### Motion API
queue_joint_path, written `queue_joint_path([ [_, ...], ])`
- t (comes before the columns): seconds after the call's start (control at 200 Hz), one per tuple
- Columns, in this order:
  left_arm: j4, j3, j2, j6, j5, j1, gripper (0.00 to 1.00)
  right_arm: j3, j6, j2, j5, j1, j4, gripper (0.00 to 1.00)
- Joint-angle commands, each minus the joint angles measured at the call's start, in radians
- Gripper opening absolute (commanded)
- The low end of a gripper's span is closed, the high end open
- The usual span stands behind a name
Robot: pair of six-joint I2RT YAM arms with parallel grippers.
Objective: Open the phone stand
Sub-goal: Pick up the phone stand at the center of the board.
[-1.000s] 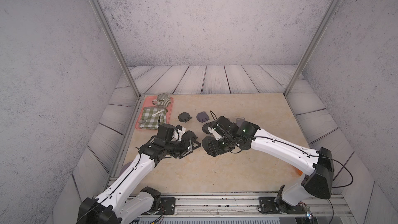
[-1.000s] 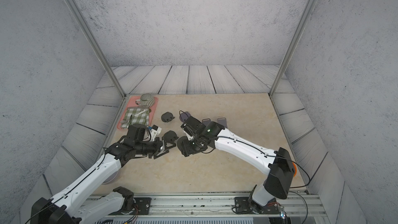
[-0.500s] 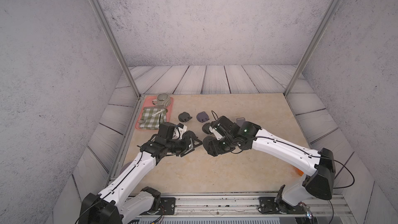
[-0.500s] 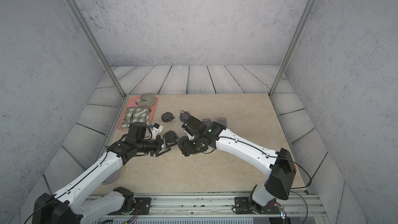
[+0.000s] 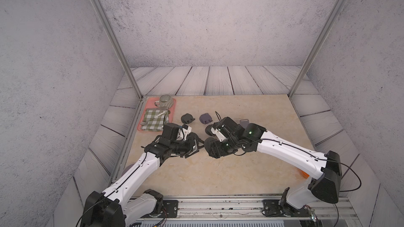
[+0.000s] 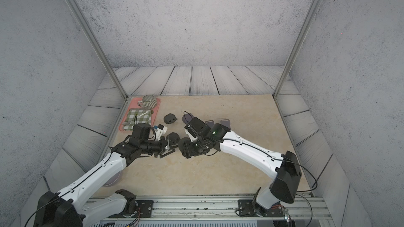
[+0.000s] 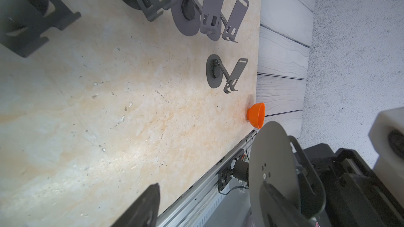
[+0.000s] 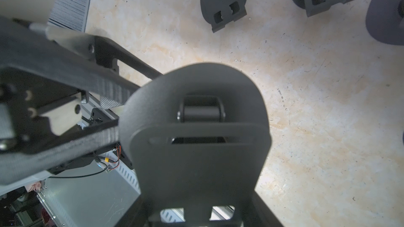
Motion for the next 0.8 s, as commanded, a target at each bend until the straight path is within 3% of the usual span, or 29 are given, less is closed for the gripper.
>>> queue_joint_path([
  [0.0,0.029,0.019,-0.018,0.018,0.04,-0.014,0.77,-0.007,0.021,0.019,0.07,0.007,-0.056,0.55],
  [0.38,0.003,-0.007,-0.079,0.018,0.042,-0.014,0.78,0.014,0.032,0.062,0.08,0.005,-0.077,0.55],
  [0.796,0.064,-0.043,-0.057,-0.013,0.042,-0.017,0.73,-0.018,0.007,-0.047,0.029,0.015,0.018,0.55],
])
